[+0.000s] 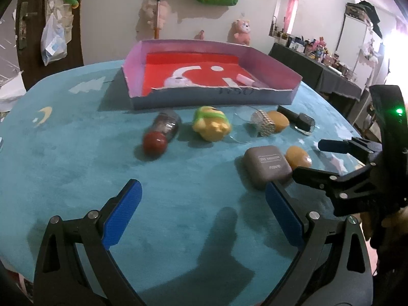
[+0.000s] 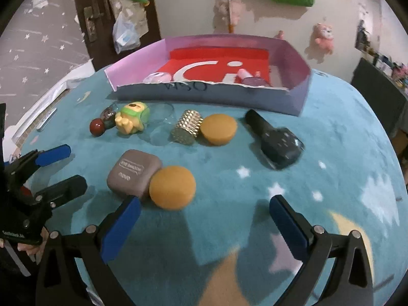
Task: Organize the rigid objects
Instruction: 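Withdraw both tools from the box back over the table, then grasp the orange sponge with the right tool while the left grasps the grey eye shadow case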
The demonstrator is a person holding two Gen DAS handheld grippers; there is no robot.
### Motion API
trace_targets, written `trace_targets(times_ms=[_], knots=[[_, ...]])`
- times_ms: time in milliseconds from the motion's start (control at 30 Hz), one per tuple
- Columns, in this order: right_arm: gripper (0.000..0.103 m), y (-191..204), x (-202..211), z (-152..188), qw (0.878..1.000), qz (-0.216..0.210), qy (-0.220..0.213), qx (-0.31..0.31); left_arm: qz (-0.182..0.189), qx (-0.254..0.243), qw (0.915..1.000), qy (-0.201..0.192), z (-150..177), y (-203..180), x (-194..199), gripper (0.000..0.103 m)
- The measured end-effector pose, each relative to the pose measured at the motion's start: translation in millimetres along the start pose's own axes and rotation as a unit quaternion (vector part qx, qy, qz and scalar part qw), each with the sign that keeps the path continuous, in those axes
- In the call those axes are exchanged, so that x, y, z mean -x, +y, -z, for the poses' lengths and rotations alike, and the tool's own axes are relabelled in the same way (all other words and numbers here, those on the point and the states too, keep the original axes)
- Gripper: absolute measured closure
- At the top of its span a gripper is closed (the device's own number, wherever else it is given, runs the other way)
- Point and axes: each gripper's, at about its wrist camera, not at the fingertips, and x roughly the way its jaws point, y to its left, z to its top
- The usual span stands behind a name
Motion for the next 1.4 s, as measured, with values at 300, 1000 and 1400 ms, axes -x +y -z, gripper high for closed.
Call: trace_targets(times_ms=[300, 1000, 1400], knots=[[0.0, 14, -20, -22, 0.999, -0.034, 0.025, 0.025, -0.004, 0.014, 0.9999, 0.008, -7, 17, 0, 0.004], [0.001, -23, 2, 1, 0.999, -0.024, 0.003, 0.03, 0.044, -0.048, 0.9964, 0.054, -36, -35, -47, 0.004], [0.023, -11, 2, -1, 0.998, -0.041, -0.007, 0.041, 0.047, -0.071, 0.9938, 0.072, -37, -47, -63, 0.034]])
